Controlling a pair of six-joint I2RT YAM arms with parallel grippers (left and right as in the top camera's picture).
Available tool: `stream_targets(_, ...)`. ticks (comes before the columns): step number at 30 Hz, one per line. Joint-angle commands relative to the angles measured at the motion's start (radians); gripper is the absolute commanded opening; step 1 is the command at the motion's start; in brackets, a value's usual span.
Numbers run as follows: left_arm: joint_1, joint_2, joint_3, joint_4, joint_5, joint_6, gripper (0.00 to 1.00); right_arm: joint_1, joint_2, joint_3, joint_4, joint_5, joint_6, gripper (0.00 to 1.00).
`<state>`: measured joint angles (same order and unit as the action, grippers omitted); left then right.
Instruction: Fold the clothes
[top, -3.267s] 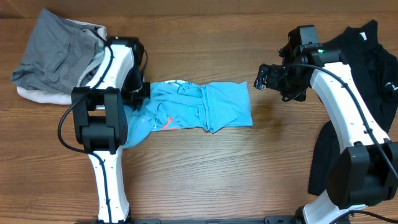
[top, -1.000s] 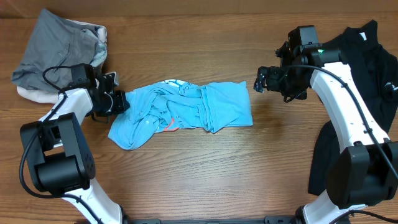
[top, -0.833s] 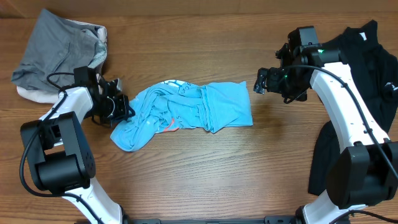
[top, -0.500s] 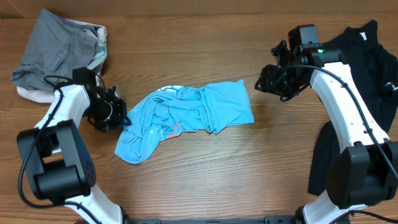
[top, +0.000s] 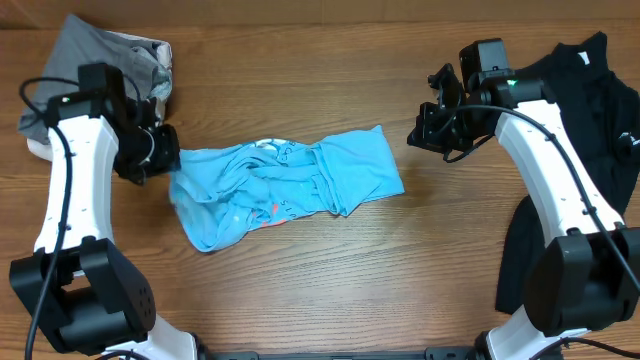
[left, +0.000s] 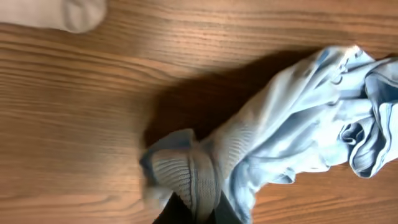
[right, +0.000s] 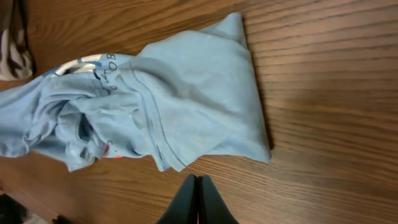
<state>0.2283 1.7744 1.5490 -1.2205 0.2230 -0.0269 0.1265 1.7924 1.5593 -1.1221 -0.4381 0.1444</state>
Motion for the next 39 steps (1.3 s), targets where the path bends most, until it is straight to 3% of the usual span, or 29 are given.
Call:
stream_targets(1,-0.006,-0.029,0.117,-0.045,-0.064,-0.010,0.04,0.011,-0.006,-0.018,0.022,-0.039,-0.019,0.04)
stream_targets(11,-0.006,-0.029,0.322,-0.143,-0.100,-0.011,0.04,0.019,-0.006,-0.181,0.178,-0.141,-0.023,0.04)
stream_targets(17,-0.036,-0.025,0.334,-0.144,-0.100,-0.037,0.04,0.087,-0.005,-0.204,0.293,-0.191,-0.044,0.04)
stream_targets(23,-0.121,-0.025,0.334,-0.114,-0.100,-0.081,0.04,0.188,0.061,-0.212,0.420,-0.093,0.009,0.04)
stream_targets(31,-0.225,-0.025,0.334,-0.089,-0.100,-0.140,0.04,0.200,0.228,-0.212,0.449,-0.094,0.009,0.04)
stream_targets(39,-0.455,-0.018,0.334,0.035,-0.101,-0.277,0.04,0.198,0.303,-0.212,0.463,-0.106,0.009,0.04)
